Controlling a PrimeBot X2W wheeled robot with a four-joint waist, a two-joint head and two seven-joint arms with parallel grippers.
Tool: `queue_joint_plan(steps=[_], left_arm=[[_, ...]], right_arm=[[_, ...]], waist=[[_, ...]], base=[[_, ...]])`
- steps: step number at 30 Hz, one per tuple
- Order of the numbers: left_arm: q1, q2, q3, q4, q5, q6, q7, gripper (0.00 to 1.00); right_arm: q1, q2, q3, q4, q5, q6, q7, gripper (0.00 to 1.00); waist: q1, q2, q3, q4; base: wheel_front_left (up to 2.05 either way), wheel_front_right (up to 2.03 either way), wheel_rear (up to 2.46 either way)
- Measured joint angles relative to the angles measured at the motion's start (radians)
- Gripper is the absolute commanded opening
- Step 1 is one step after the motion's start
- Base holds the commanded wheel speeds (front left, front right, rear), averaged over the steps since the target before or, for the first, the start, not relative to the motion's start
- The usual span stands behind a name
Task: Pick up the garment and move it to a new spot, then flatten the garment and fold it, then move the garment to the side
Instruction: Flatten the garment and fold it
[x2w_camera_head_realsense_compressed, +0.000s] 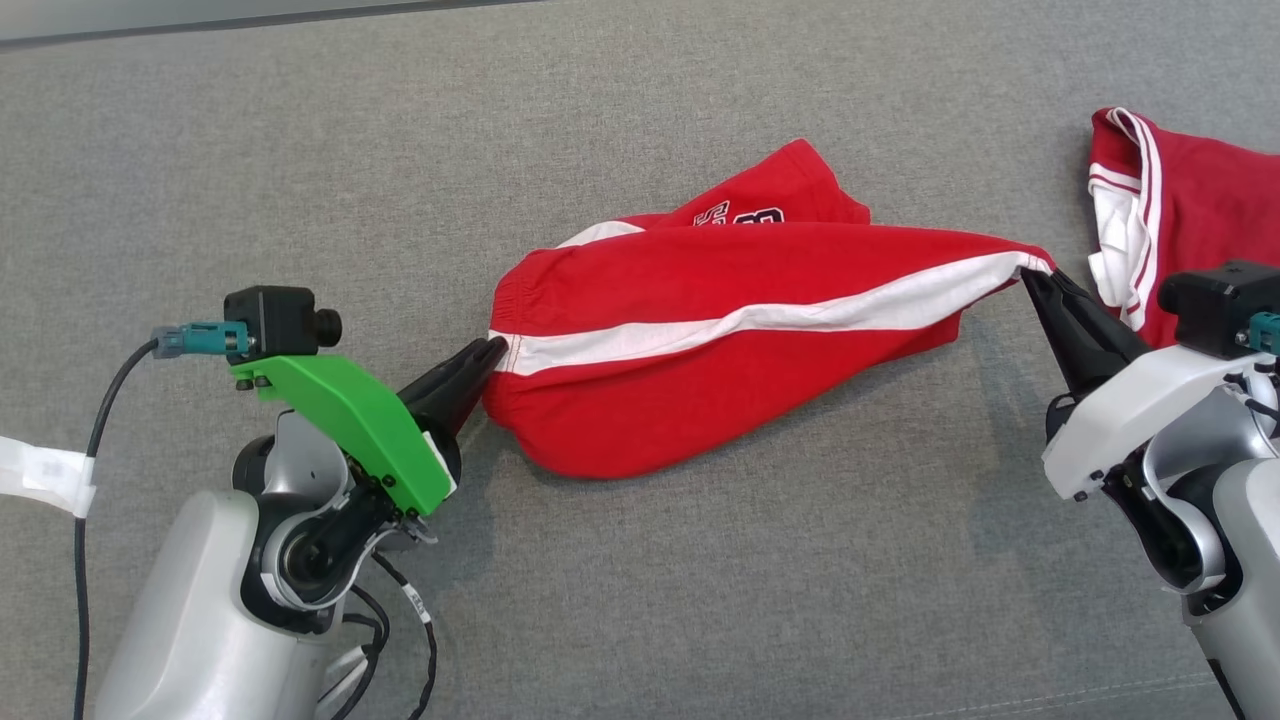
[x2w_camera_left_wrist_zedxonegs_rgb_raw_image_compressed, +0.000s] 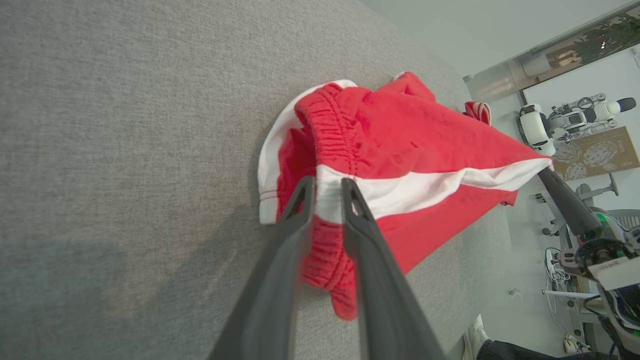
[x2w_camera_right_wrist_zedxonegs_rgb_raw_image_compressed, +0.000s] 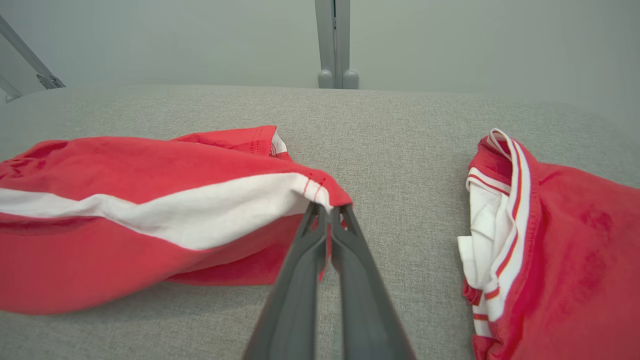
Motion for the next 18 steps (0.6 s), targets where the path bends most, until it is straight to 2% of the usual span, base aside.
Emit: queue_joint_plan(steps=[1, 4, 6, 9, 10, 13, 15, 16, 17, 18], left_arm=[[-0.003, 0.000, 0.000, 0.001, 0.000, -0.001, 0.000, 0.37], [-0.007, -0.002, -0.006, 0.003, -0.001, -0.011, 0.008, 0.38], [-0.007, -0.004, -0.011, 0.003, -0.003, -0.020, 0.018, 0.45], [-0.007, -0.006, -0.027, 0.003, -0.003, -0.029, 0.034, 0.47], [-0.007, -0.006, -0.032, 0.003, -0.003, -0.032, 0.035, 0.44], [-0.007, -0.006, -0.033, 0.003, -0.003, -0.037, 0.035, 0.24], [-0.007, -0.006, -0.033, 0.006, -0.003, -0.037, 0.035, 0.16], [-0.007, -0.006, -0.033, 0.007, -0.003, -0.037, 0.035, 0.16], [-0.007, -0.006, -0.034, 0.009, -0.003, -0.038, 0.035, 0.00], [-0.007, -0.006, -0.036, 0.010, -0.004, -0.041, 0.039, 0.00]], right_arm=[[0.002, 0.000, 0.000, -0.002, 0.000, 0.000, 0.003, 0.00], [0.005, -0.002, 0.000, -0.005, 0.000, -0.004, 0.004, 0.00], [0.006, -0.002, -0.001, -0.007, 0.000, -0.007, 0.007, 0.00], [0.007, -0.004, -0.003, -0.009, 0.000, -0.007, 0.009, 0.00], [0.007, -0.005, -0.003, -0.009, 0.000, -0.007, 0.012, 0.00], [0.008, -0.007, -0.004, -0.011, 0.000, -0.008, 0.012, 0.00], [0.009, -0.007, -0.005, -0.014, 0.000, -0.008, 0.012, 0.00], [0.009, -0.007, -0.005, -0.015, 0.000, -0.008, 0.013, 0.00], [0.009, -0.007, -0.005, -0.016, 0.000, -0.008, 0.013, 0.00], [0.009, -0.007, -0.005, -0.017, 0.000, -0.009, 0.013, 0.00]], waist=[[0.0000, 0.0000, 0.000, 0.001], [0.0000, 0.0000, 0.000, 0.005], [0.0000, 0.0000, 0.000, 0.006], [0.0000, 0.0000, -0.001, 0.008], [0.0000, 0.0000, -0.001, 0.008], [0.0000, 0.0000, -0.001, 0.009], [0.0000, 0.0000, -0.002, 0.009], [0.0000, 0.0000, -0.002, 0.009], [0.0000, 0.0000, -0.002, 0.009], [0.0000, 0.0000, -0.003, 0.009]], base=[[0.00, 0.00, 0.00], [0.00, 0.00, 0.00], [0.00, 0.00, 0.00], [0.00, 0.00, 0.00], [0.00, 0.00, 0.00], [0.00, 0.00, 0.00], [0.00, 0.00, 0.00], [0.00, 0.00, 0.00], [0.00, 0.00, 0.00], [0.00, 0.00, 0.00]])
